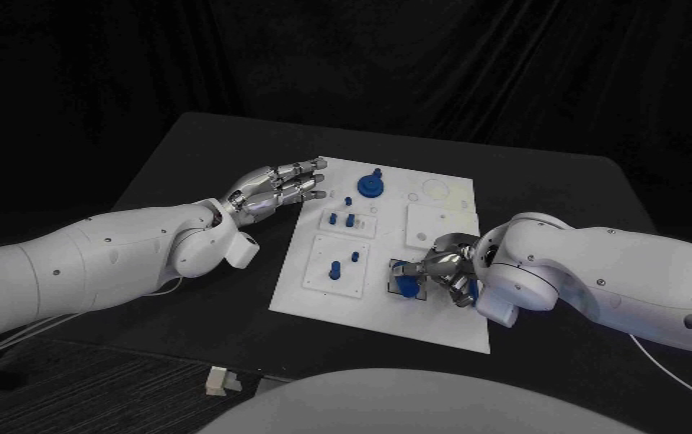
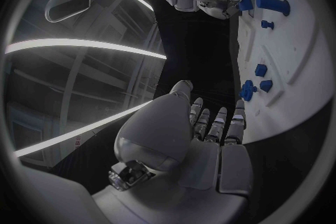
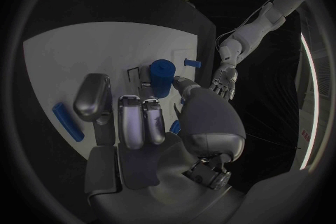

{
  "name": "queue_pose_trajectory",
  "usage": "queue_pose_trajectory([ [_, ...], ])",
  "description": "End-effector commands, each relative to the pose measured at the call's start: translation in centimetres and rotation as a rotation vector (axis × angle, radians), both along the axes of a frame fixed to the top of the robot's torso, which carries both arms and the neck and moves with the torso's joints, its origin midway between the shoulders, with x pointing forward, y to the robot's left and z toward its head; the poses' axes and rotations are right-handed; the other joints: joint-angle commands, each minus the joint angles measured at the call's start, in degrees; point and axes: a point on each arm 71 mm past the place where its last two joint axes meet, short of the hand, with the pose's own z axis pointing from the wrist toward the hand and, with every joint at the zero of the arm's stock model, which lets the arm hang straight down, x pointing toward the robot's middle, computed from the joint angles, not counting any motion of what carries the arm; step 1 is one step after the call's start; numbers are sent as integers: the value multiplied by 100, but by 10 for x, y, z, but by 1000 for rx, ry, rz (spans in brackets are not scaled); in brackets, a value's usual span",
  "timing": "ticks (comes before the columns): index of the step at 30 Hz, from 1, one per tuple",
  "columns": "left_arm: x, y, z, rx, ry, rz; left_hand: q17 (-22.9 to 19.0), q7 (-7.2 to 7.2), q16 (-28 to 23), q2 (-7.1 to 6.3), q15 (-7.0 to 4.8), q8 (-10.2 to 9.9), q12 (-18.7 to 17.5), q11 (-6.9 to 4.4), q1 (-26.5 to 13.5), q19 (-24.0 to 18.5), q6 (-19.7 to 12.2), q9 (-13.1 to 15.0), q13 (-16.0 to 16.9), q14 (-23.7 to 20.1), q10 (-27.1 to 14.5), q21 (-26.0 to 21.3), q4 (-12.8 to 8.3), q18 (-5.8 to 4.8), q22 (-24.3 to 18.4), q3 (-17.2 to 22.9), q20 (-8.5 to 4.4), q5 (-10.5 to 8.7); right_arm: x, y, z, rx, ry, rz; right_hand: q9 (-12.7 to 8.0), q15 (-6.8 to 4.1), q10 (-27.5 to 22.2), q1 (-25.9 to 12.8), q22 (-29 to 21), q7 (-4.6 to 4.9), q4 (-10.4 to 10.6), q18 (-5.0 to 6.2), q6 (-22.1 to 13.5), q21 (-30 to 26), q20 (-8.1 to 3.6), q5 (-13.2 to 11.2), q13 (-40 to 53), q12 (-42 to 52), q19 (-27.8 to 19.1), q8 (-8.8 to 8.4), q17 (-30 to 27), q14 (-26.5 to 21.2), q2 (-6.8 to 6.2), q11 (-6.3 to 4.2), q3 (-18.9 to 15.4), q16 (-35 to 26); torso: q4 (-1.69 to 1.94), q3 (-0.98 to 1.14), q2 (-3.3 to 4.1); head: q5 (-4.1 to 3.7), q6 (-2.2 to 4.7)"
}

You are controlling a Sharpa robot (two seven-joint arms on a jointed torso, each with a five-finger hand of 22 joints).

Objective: Assemble the parts on the task board

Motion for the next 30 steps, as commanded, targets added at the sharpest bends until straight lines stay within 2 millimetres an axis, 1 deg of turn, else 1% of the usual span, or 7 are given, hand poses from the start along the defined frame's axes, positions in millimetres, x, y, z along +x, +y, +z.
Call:
queue_pose_trajectory([
  [1,-1,-2,1,-19,0,-10,2,38,29,18,35,13,25,37,40,10,21,5,5,21,5,6,8,-40,-9,32,3,36,-5,0,-5,-19,36,14,-50,39,591,-77,696,10,43,54,-50,-40,38,-199,1505,20,-9,-57,298,393,-28,59,-81,-38,0,1,2,2,0],
  [5,-1,-2,1,-19,2,-12,2,38,29,18,35,13,25,37,40,10,21,5,5,21,5,6,8,-40,-9,32,3,36,-5,-1,-6,-20,37,13,-146,57,591,-214,697,33,108,57,-92,-64,57,-689,1505,20,-5,-117,286,391,-27,80,-247,-37,-1,1,1,-2,0],
  [9,-1,-3,0,-20,3,-14,2,38,29,18,35,13,25,37,40,10,21,5,5,21,5,6,8,-40,-9,32,3,36,-5,-1,-6,-19,34,7,-196,67,591,-270,694,45,140,61,-112,-88,66,-842,1505,20,-6,-140,267,387,-3,90,-325,-41,-2,1,2,-9,0],
  [20,0,-3,0,-20,6,-17,3,46,31,20,39,16,28,41,40,8,36,7,5,24,6,5,8,-41,-15,42,3,37,-4,-2,-6,-17,25,-7,-264,71,591,-438,694,45,284,65,-84,-119,75,-932,1505,20,-9,-138,245,383,123,94,-436,-45,-2,0,0,-11,0],
  [25,0,-3,0,-20,6,-17,2,53,32,21,41,22,31,43,41,8,66,11,6,24,7,4,7,-42,-17,50,3,39,-4,-3,-6,-15,25,-6,-272,71,591,-454,695,43,292,65,-74,-120,75,-954,1505,20,-8,-134,245,382,118,93,-458,-44,-1,1,-1,-9,0],
  [27,0,-3,0,-20,6,-17,2,53,32,21,41,22,31,43,41,8,66,11,6,24,7,4,7,-42,-17,50,3,39,-5,-3,-6,-13,26,-5,-293,70,591,-492,695,42,310,66,-65,-129,75,-1067,1505,20,-9,-133,246,383,95,91,-515,-42,-2,1,0,-5,0],
  [30,0,-3,0,-20,7,-18,2,53,32,21,41,22,31,43,41,8,66,11,6,24,7,4,7,-42,-17,50,3,39,-5,-6,-5,-10,20,-15,-385,77,591,-729,702,56,495,65,-96,-141,80,-1696,1505,20,-4,-164,242,383,5,102,-787,-38,-1,2,0,20,0],
])
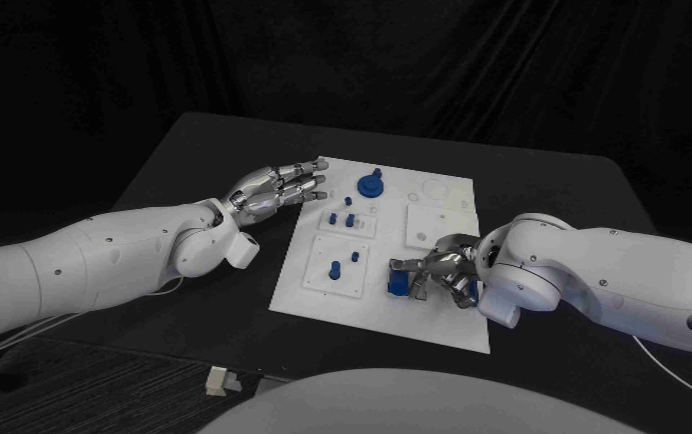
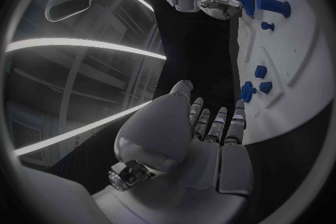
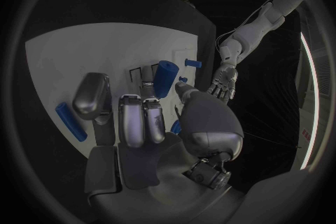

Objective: Assemble the parts on the task board

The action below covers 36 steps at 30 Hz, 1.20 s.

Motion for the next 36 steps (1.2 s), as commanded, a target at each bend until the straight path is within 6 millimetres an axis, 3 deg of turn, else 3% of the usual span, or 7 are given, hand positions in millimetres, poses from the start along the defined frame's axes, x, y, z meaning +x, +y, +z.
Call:
queue_pose_trajectory([
  [1,-1,-2,1,-19,1,-10,2,29,32,21,21,28,36,47,42,7,62,8,6,3,8,3,-11,-43,-11,42,3,41,-4,-4,-4,-10,8,-19,-91,46,611,-175,701,20,149,69,-21,-57,42,-404,1508,20,-5,-47,239,388,-52,46,-212,-11,0,2,0,29,0],
  [11,-1,1,1,-16,1,-5,3,43,38,17,24,40,62,60,42,13,114,15,10,8,17,4,-11,-43,-11,59,3,42,-6,-22,13,-2,-116,-29,-174,38,611,-204,708,4,331,75,57,-91,38,-203,1508,20,0,3,276,395,-63,36,-658,14,2,-1,0,47,0],
  [14,-1,1,1,-15,0,-4,3,43,38,17,24,40,62,60,42,13,114,15,10,8,17,4,-11,-43,-11,59,3,42,-5,-25,24,1,-202,12,17,-26,611,149,759,-91,219,54,251,55,-12,7,1508,20,49,326,461,431,-38,-46,-790,99,3,0,0,32,0],
  [18,-1,1,1,-16,-1,-4,3,47,38,15,24,42,64,64,41,14,114,15,10,8,20,4,-12,-43,-13,64,3,42,-4,-24,38,21,-333,86,476,-94,611,634,809,-170,51,26,207,193,-73,59,1508,20,88,853,592,452,-6,-142,-947,161,2,0,0,17,0],
  [20,-1,0,1,-16,-1,-4,3,47,38,15,24,42,64,64,41,14,114,15,10,8,20,4,-12,-43,-13,64,3,42,-5,-20,44,28,-402,135,1176,-146,611,1110,836,-227,-205,9,-102,282,-116,58,1508,20,110,1522,665,462,-6,-181,-1104,197,0,1,-1,26,0],
  [26,-1,0,0,-17,0,-6,3,47,38,15,24,42,64,64,41,14,114,15,10,8,20,4,-12,-43,-13,64,3,42,-11,-11,48,24,-517,261,2545,-198,611,1730,848,-318,-531,0,-768,333,-159,-87,1508,20,116,2807,667,459,69,-252,-1360,204,-2,2,0,23,0],
  [36,-1,0,0,-18,2,-9,3,47,38,15,24,42,64,64,41,14,114,15,10,8,20,4,-12,-43,-13,64,3,42,-19,-2,32,-71,-626,404,3824,-273,611,2105,853,-450,-707,0,-805,345,-237,-151,1508,20,120,4080,634,453,26,-364,-1517,194,-1,4,5,17,0],
])
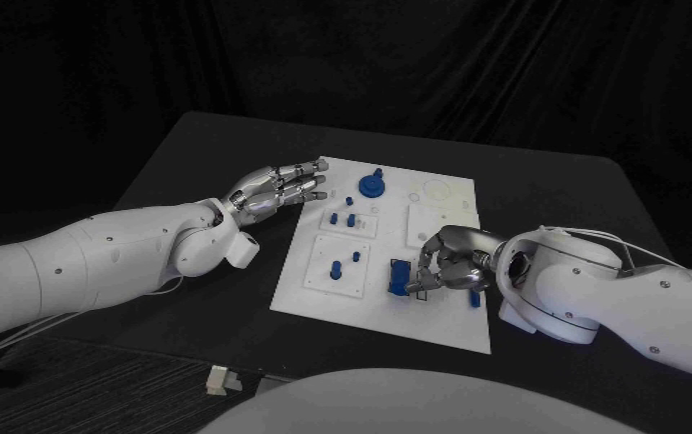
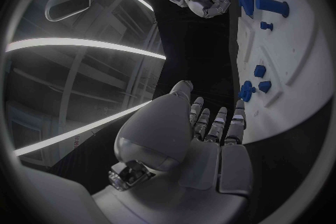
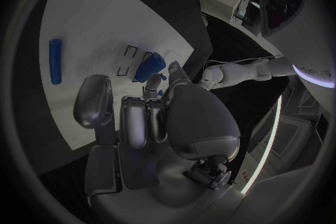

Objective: Assemble the parts on the task board

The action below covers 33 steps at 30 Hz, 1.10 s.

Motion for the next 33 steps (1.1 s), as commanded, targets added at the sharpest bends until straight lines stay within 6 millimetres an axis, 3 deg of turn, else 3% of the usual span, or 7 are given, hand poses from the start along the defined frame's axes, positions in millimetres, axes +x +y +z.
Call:
queue_pose_trajectory([
  [1,-1,-2,0,-20,0,-11,3,4,39,11,25,20,41,54,42,15,34,4,7,9,6,3,-14,-44,-13,43,3,22,-1,5,-1,-69,-154,98,329,-59,605,63,856,-11,5,-3,208,40,-43,-63,1510,20,9,395,642,449,-25,-52,-56,16,-2,3,4,-6,0],
  [5,-1,-3,0,-22,1,-13,3,4,38,12,25,21,44,57,44,13,37,5,7,8,7,2,-15,-44,-17,47,3,25,-2,10,-6,-93,-196,128,609,-75,605,70,858,-37,34,-5,513,44,-57,-122,1510,20,12,786,649,450,-46,-73,-67,18,4,-1,1,-5,0],
  [11,-1,-3,0,-21,1,-12,2,4,36,11,25,19,43,59,45,14,28,3,7,5,8,2,-16,-44,-17,51,3,27,-3,13,-11,-108,-208,140,664,-85,605,97,861,-51,44,-7,518,54,-66,-125,1510,20,15,825,646,449,-28,-84,-50,17,1,-1,5,-12,0],
  [14,-1,-3,0,-21,2,-13,2,5,36,11,26,20,42,59,45,14,37,4,7,4,8,2,-17,-44,-17,52,3,28,-2,13,-12,-109,-212,142,741,-104,605,240,857,-72,-6,-4,501,35,-88,332,1510,20,12,845,634,447,38,-105,12,13,3,-2,2,-8,0],
  [18,-1,-3,0,-22,3,-15,2,11,35,11,25,25,41,59,47,13,62,7,7,3,8,1,-18,-44,-21,59,3,31,-2,14,-13,-108,-214,147,667,-133,605,430,852,-102,11,1,423,0,-126,2449,1510,20,5,584,589,438,-29,-141,460,-4,2,0,1,2,0],
  [27,-1,-3,0,-21,3,-15,1,34,37,9,25,35,45,64,51,16,105,12,6,2,10,2,-23,-45,-24,80,3,39,-2,17,-17,-106,-209,157,713,-151,605,275,847,-105,264,0,466,-40,-125,3752,1510,20,-1,405,566,434,-546,-148,1649,-14,0,-1,0,12,0],
  [33,-1,-3,0,-21,4,-15,1,34,37,9,25,35,45,64,51,16,105,12,6,2,10,2,-23,-45,-24,80,3,39,-3,18,-20,-107,-201,162,772,-149,605,157,847,-112,339,2,501,-41,-132,3538,1510,20,0,432,564,434,-636,-152,1871,-15,1,-1,4,23,0],
])
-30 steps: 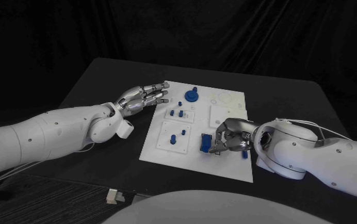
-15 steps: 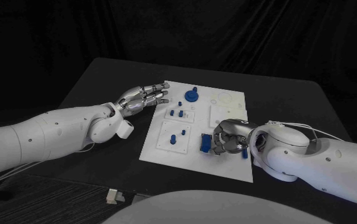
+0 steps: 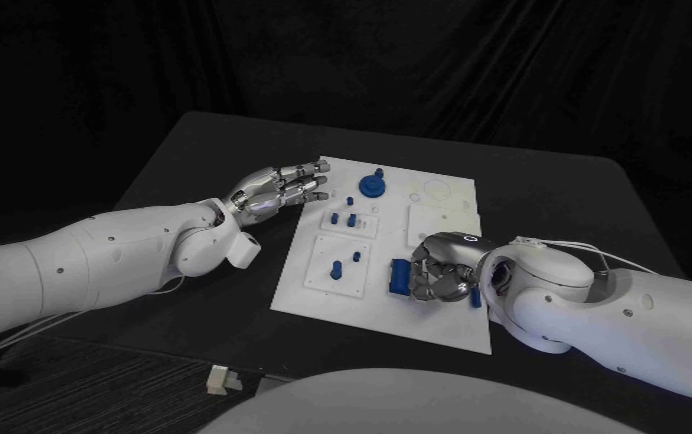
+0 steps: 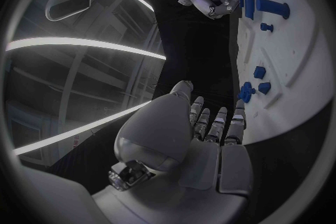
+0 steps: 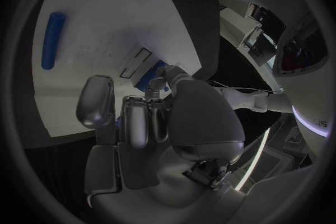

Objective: Assemble the parts on the task board

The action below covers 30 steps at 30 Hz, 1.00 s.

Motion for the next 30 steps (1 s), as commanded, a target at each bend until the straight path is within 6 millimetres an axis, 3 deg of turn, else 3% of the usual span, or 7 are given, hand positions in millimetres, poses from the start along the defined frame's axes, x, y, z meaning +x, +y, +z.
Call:
queue_pose_trajectory([
  [1,-1,-1,1,-19,0,-9,1,3,36,9,25,35,25,47,51,16,34,7,8,2,-8,1,-7,-45,-9,31,3,39,-1,1,-1,2,-10,12,28,-26,609,-33,848,1,17,4,49,-26,-32,-169,1507,20,1,18,561,433,-43,-35,83,-16,0,0,4,11,0],
  [2,-1,-1,1,-19,0,-9,1,7,36,8,25,39,25,50,52,16,54,9,7,1,-7,1,-8,-45,-12,37,3,39,-1,1,-2,0,-8,12,104,-32,609,-99,849,-5,29,-4,111,-20,-30,-1476,1507,20,3,98,572,435,-45,-34,25,-12,-1,0,2,13,0],
  [4,-1,-2,1,-19,0,-9,1,7,36,8,25,39,25,50,52,16,54,9,7,1,-7,1,-8,-45,-12,37,3,39,-1,1,-3,-3,-5,11,152,-33,609,-121,849,-9,17,-7,128,-20,-18,-2245,1507,20,4,133,572,435,-30,-22,-36,-12,-2,-1,2,11,0],
  [15,-1,-1,1,-20,-2,-8,1,13,36,7,26,44,25,54,52,16,71,11,7,0,-7,1,-9,-45,-15,44,3,40,-2,-15,3,23,-35,-39,190,-9,609,-411,855,14,219,-1,115,-4,-13,-3659,1507,20,17,31,597,441,38,-19,-510,-2,0,-1,0,3,0],
  [23,-1,1,1,-17,-3,-2,1,16,38,7,26,48,31,57,53,17,91,13,8,2,-5,0,-10,-46,-16,51,3,41,13,-49,37,70,-85,-156,-1109,91,609,-363,863,165,649,-12,-265,26,49,-3627,1507,20,27,-1625,632,447,68,133,-735,14,0,0,1,-17,0],
  [26,-1,1,1,-16,-3,-1,1,16,38,7,26,48,31,57,53,17,91,13,8,2,-5,0,-10,-46,-16,51,3,41,20,-60,49,48,-83,-197,-2123,199,609,-211,861,317,658,-13,-41,18,167,-3443,1507,20,23,-2443,621,444,112,263,-776,13,-3,0,-3,-19,0],
  [30,0,1,0,-15,-3,-2,2,18,40,5,26,52,35,59,54,22,109,16,8,4,-4,2,-12,-46,-13,56,3,42,27,-73,56,-47,-41,-239,-2778,266,609,-143,839,408,655,4,48,-70,214,-2599,1507,20,2,-2982,552,429,217,326,-707,-9,0,0,-7,-42,0],
])
